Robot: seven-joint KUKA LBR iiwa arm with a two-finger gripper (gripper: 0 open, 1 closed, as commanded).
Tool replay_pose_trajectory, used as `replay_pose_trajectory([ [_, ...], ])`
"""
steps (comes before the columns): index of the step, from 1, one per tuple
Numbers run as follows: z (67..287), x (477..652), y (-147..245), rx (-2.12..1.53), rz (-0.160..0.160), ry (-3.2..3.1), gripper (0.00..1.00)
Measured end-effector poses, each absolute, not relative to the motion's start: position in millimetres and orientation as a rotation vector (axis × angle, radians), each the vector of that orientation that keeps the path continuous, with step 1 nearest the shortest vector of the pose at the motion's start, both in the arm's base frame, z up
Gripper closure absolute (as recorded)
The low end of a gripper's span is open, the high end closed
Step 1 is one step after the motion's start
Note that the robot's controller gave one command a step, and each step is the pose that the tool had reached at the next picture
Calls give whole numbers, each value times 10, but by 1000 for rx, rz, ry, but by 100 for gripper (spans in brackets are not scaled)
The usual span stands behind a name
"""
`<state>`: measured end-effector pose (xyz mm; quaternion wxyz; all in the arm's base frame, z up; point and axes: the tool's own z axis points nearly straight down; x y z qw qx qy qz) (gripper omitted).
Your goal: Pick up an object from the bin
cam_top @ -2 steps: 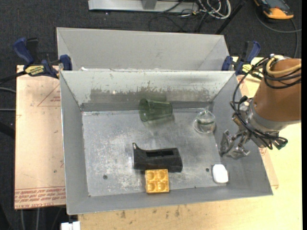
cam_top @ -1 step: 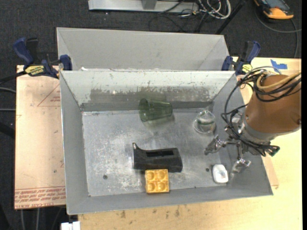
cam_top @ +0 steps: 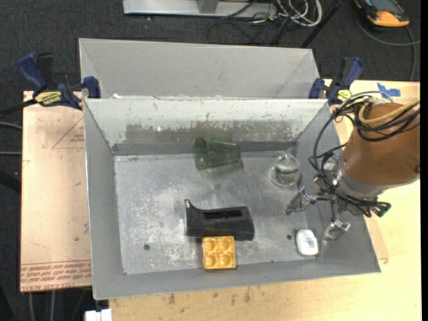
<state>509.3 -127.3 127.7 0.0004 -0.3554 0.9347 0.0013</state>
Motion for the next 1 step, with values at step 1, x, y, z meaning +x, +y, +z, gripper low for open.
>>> replay_pose_trajectory([
  [1, 752, 4900, -1307, -1484, -5, 2766, 100],
])
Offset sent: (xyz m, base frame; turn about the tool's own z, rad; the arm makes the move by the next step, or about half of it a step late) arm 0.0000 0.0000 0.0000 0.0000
